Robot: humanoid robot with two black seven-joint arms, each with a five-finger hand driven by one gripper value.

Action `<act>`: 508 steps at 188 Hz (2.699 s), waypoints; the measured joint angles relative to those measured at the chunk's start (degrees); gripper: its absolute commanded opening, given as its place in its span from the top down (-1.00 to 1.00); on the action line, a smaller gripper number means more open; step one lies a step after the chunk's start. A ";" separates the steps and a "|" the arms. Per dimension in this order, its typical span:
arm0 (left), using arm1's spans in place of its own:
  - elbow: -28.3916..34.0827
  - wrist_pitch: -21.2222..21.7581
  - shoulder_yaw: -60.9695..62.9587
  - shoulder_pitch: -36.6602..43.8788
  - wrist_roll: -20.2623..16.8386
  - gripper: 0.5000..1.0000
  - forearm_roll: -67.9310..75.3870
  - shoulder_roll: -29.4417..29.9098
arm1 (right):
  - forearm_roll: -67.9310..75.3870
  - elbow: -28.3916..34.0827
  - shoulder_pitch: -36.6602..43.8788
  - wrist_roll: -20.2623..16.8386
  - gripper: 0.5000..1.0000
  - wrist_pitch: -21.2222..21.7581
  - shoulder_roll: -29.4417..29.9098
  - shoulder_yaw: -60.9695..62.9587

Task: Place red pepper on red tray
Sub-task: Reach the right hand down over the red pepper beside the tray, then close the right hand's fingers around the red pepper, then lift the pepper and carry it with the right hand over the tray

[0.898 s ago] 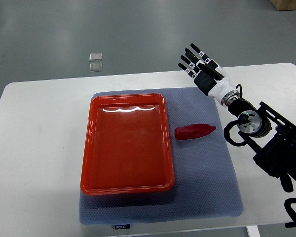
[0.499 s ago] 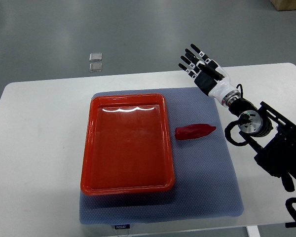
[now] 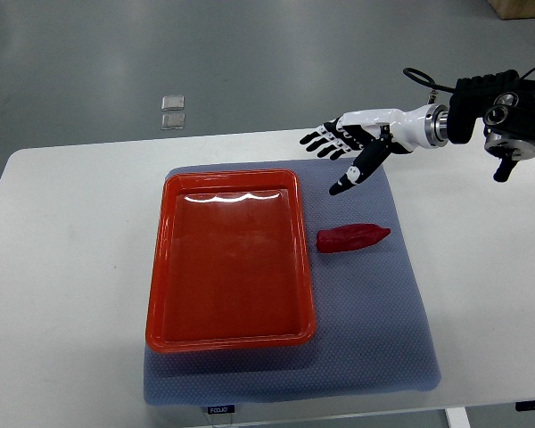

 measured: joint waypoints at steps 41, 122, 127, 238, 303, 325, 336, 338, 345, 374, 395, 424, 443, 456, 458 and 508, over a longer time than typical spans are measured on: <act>-0.04 -0.30 0.00 -0.08 0.00 -1.00 0.07 0.00 | -1.44 7.86 7.58 -2.03 -0.67 -2.87 0.09 -12.04; -0.03 -0.63 -0.03 -0.09 0.06 -1.00 -0.02 0.00 | -9.45 7.57 -0.40 -2.18 -0.65 -15.68 2.87 -13.77; -0.03 -0.63 -0.02 -0.09 0.07 -1.00 -0.02 0.00 | -9.95 7.54 -0.83 -2.18 -0.64 -16.17 2.88 -13.78; -0.02 -0.63 -0.09 -0.03 0.08 -1.00 -0.02 0.00 | -14.45 5.82 -6.66 -2.21 -0.16 -22.76 3.75 -13.85; -0.02 -0.63 -0.17 0.00 0.11 -1.00 -0.02 0.00 | -15.89 4.98 -7.51 -2.28 1.00 -24.74 4.62 -13.83; -0.02 -0.63 -0.18 0.00 0.12 -1.00 -0.02 0.00 | -16.93 4.98 -7.38 -2.43 1.00 -24.85 3.98 -13.83; -0.02 -0.63 -0.18 0.00 0.12 -1.00 -0.02 0.00 | -16.96 5.03 -7.01 -2.50 1.00 -24.58 3.25 -13.71; -0.02 -0.63 -0.18 0.00 0.12 -1.00 -0.02 0.00 | -16.96 5.05 -6.95 -2.51 1.00 -24.52 3.09 -13.65; -0.01 -0.63 -0.19 0.00 0.12 -1.00 -0.02 0.00 | -16.94 5.16 -6.65 -2.52 1.00 -24.24 2.42 -13.41; 0.06 -0.63 -0.21 0.00 0.12 -1.00 -0.02 0.00 | -16.32 7.13 -3.11 -2.52 1.00 -22.24 0.21 -12.91; 0.13 -0.63 -0.20 0.00 0.12 -1.00 -0.02 0.00 | -15.03 8.37 -0.24 -2.43 1.00 -21.57 -0.01 -12.86; 0.15 -0.63 -0.21 0.00 0.10 -1.00 -0.02 0.00 | -11.12 8.64 3.36 -2.39 1.00 -21.49 4.18 -12.83; 0.15 -0.62 -0.20 0.00 0.11 -1.00 -0.02 0.00 | -8.08 7.64 6.08 -2.38 1.00 -21.61 9.25 -13.14; 0.08 -0.62 -0.19 0.00 0.11 -1.00 -0.02 0.00 | -6.02 5.91 7.81 -2.37 1.00 -21.61 13.47 -13.51; 0.07 -0.63 -0.19 0.00 0.11 -1.00 -0.02 0.00 | -5.59 5.41 8.16 -2.37 1.00 -21.60 14.50 -13.57; -0.09 -0.63 0.01 0.00 0.10 -1.00 -0.02 0.00 | -3.33 -4.51 8.81 -2.43 1.00 -21.69 30.48 -14.61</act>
